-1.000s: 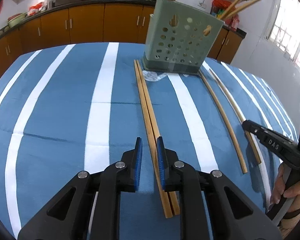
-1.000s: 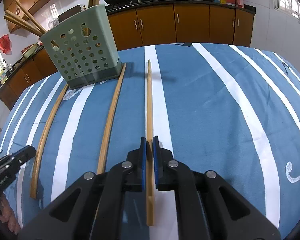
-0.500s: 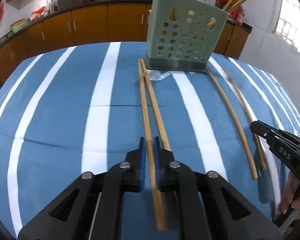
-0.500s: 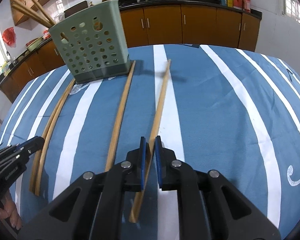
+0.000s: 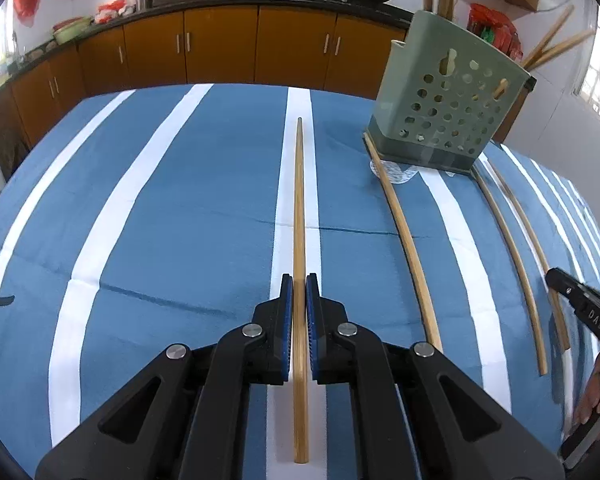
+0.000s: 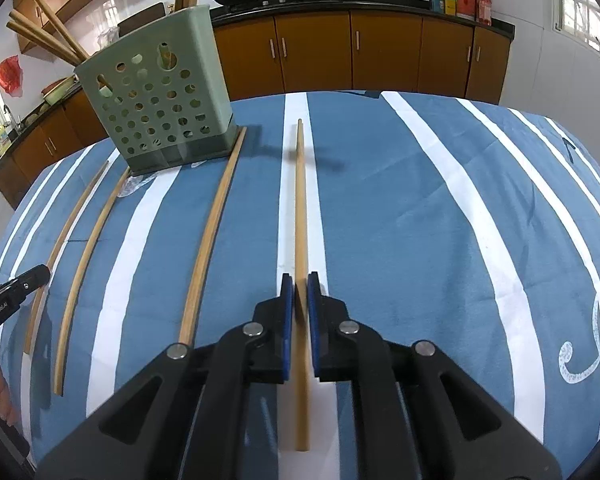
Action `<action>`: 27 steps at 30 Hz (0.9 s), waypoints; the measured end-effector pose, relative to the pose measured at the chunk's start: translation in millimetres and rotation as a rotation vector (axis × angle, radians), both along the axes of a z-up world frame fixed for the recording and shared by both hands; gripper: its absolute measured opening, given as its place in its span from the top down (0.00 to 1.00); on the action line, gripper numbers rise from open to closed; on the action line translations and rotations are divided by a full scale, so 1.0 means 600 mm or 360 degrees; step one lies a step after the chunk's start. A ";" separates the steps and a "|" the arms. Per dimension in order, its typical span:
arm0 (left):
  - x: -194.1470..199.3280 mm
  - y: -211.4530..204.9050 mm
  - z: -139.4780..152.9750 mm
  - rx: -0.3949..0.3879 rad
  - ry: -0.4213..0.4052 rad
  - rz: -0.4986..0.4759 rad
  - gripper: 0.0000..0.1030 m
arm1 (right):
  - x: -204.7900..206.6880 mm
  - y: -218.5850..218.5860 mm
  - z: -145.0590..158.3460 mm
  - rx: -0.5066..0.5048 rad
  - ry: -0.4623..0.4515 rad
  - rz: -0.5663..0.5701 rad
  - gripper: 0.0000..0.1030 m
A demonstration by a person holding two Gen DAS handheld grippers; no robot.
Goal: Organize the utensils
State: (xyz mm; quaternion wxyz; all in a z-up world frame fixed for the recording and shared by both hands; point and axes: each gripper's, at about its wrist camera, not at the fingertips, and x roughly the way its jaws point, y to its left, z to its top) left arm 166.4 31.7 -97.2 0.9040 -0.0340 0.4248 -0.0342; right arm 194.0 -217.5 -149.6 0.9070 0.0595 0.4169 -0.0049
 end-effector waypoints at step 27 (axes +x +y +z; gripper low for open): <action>0.001 0.008 0.000 -0.0063 0.0006 0.0001 0.92 | 0.001 0.003 0.001 -0.0017 0.0008 -0.0003 0.90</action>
